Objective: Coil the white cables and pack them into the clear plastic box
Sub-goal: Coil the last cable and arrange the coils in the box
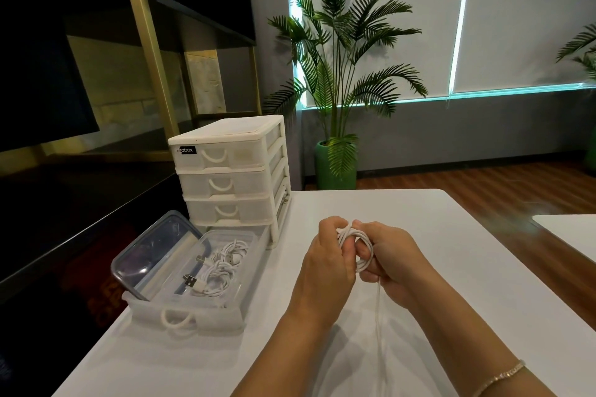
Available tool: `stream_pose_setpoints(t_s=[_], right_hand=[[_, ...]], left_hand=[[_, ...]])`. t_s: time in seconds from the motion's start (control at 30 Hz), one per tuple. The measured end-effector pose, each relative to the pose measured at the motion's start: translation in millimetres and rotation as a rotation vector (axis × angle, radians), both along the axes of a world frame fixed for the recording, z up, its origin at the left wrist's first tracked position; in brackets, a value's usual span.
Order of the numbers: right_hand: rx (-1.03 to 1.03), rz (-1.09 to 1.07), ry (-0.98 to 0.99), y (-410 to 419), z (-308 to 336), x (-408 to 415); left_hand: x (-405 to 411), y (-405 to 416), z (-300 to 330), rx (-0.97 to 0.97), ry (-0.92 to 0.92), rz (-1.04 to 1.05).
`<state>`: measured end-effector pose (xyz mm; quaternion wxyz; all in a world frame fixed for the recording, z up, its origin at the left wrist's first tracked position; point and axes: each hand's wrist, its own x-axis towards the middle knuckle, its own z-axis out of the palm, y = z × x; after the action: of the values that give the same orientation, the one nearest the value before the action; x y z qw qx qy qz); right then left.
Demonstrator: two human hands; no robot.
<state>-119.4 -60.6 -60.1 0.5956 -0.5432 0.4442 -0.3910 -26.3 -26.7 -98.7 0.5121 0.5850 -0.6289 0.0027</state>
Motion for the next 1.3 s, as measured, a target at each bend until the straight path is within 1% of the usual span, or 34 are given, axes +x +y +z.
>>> stream_pose_setpoints(t_s=[0.13, 0.23, 0.3, 0.37, 0.47, 0.6, 0.67, 0.8, 0.9, 1.0, 1.13, 1.23, 1.3], right_hand=[[0.012, 0.028, -0.011, -0.4, 0.4, -3.6], [0.038, 0.054, -0.041, -1.2, -0.9, -4.2], [0.025, 0.039, -0.011, -2.0, -2.9, -2.0], [-0.007, 0.014, 0.064, -3.9, -5.4, 1.6], [-0.12, 0.055, 0.16, -6.6, -8.0, 4.0], [-0.278, 0.135, 0.235, -6.2, -13.0, 1.9], [-0.377, 0.1, 0.301, -8.1, -16.2, 1.6], [-0.712, -0.029, 0.504, -7.1, -20.2, 2.8], [-0.873, -0.113, 0.57, -7.4, -24.9, 1.7], [-0.925, -0.169, 0.646, -7.0, -25.1, 0.4], [-0.953, -0.24, 0.69, -5.8, -21.1, -0.2], [-0.942, -0.196, 0.708, -7.3, -22.2, -0.5], [-0.95, -0.157, 0.684, -8.3, -23.8, 0.1]], left_hand=[[-0.4, -1.6, -2.4, -0.045, -0.082, -0.032], [2.0, -2.5, -2.9, -0.008, -0.095, -0.019], [2.9, -2.7, -2.2, 0.016, -0.096, -0.011], [3.5, -3.6, 0.6, 0.065, -0.064, 0.016], [6.5, -5.7, 4.5, 0.143, 0.02, 0.093], [11.1, -4.3, 9.8, 0.201, 0.121, 0.142], [12.6, -4.9, 10.3, 0.226, 0.14, 0.17], [14.8, -6.3, 10.1, 0.29, 0.211, 0.162], [17.1, -5.7, 9.7, 0.32, 0.292, 0.123], [16.7, -4.7, 11.9, 0.325, 0.381, 0.091], [14.0, -4.0, 15.5, 0.333, 0.456, 0.033], [16.1, -3.8, 15.1, 0.341, 0.53, -0.054], [17.8, -3.3, 15.0, 0.342, 0.548, -0.098]])
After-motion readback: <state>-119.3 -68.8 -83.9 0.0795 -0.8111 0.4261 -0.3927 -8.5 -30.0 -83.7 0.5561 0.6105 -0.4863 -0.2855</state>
